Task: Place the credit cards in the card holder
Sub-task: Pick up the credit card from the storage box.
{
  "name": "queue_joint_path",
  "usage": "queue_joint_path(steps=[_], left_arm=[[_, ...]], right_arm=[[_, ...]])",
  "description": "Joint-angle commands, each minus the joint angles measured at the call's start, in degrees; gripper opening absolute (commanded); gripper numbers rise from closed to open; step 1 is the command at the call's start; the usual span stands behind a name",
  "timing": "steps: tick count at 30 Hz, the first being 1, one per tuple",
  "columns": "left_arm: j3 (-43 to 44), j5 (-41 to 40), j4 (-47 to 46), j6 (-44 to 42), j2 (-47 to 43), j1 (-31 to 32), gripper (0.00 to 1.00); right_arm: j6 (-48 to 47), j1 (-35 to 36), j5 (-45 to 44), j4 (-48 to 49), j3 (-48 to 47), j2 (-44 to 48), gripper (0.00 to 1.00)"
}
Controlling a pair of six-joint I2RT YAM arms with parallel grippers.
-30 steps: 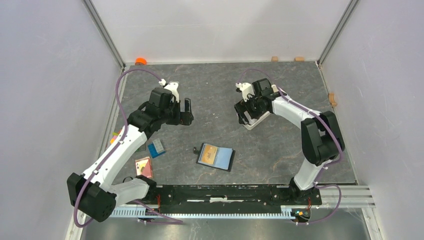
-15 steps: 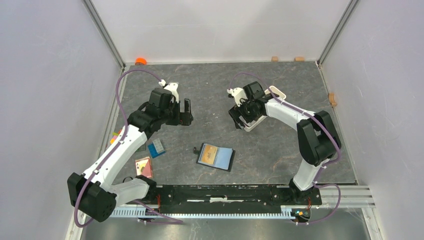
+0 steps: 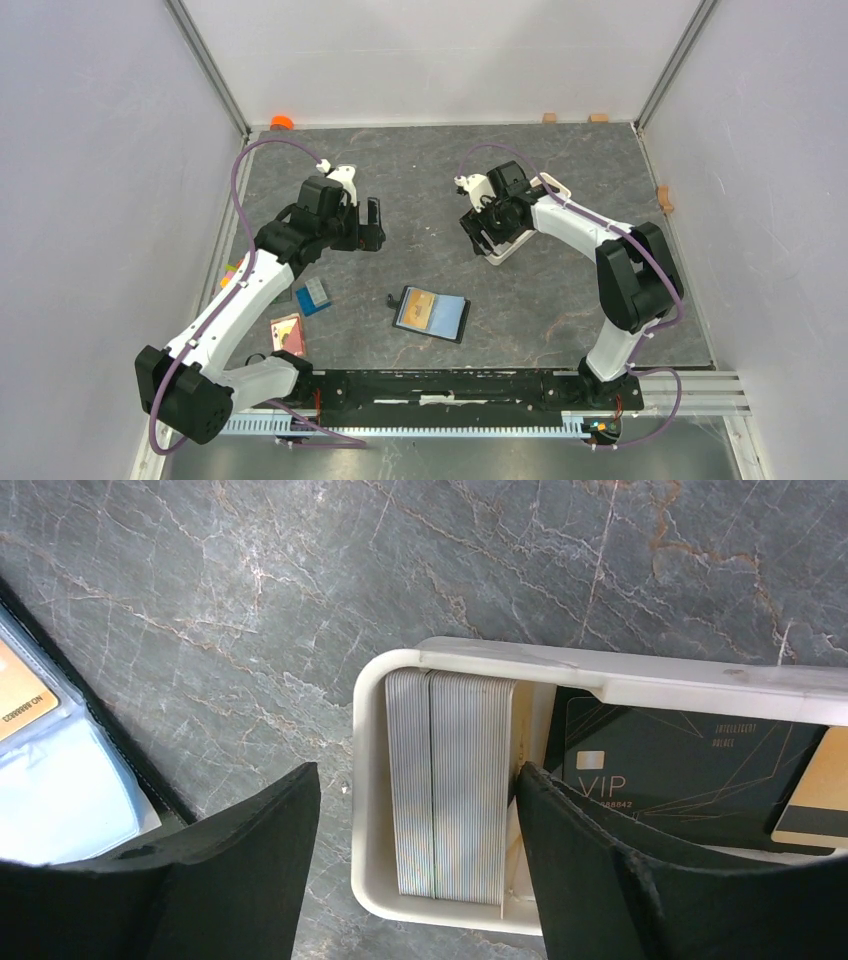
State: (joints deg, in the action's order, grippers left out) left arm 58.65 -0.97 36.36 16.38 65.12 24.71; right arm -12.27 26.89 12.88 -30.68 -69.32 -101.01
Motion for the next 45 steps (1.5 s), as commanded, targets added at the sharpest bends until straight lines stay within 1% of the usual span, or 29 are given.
queue_joint_path(steps=[1,9,20,25,31,36,39,45], left_arm=[[-0.29,0.18,-1.11,-2.32,-0.48,-0.43,1.00],[-0.38,0.16,-1.13,-2.23,-0.51,-0.52,1.00],[-0.38,0.19,-1.12,-2.23,-0.09,-0.71,1.00],[-0.38,0.31,-1.12,-2.19,-0.08,-0.84,1.00],[-0.38,0.36,-1.15,-2.21,-0.16,-0.84,1.00],[-0.47,0.52,-1.11,-2.08,0.05,-0.97,1.00],[-0.47,0.75,-1.16,-2.06,0.15,-0.96,1.00],[-0.47,0.71,-1.16,-2.06,0.39,-0.97,1.00]], right_arm=[[0.32,0.30,1.27,-2.15,-2.55,2.57,0.74],[0.49,-0.37,1.75,-2.90,-3.19,2.56,0.68],[-0.63,-3.11,8.04,-3.85,-4.19,1.60,0.68],[-1.00,-4.30,10.57,-3.84,-4.19,1.22,0.65],[-1.29,-5.64,12.29,-3.95,-4.18,1.01,0.57],[-1.27,-6.92,13.38,-3.91,-4.24,0.82,0.43],[-1.26,-7.25,13.48,-3.80,-4.16,0.56,0.33],[-0.96,-7.56,12.93,-3.58,-4.11,-0.33,0.19]])
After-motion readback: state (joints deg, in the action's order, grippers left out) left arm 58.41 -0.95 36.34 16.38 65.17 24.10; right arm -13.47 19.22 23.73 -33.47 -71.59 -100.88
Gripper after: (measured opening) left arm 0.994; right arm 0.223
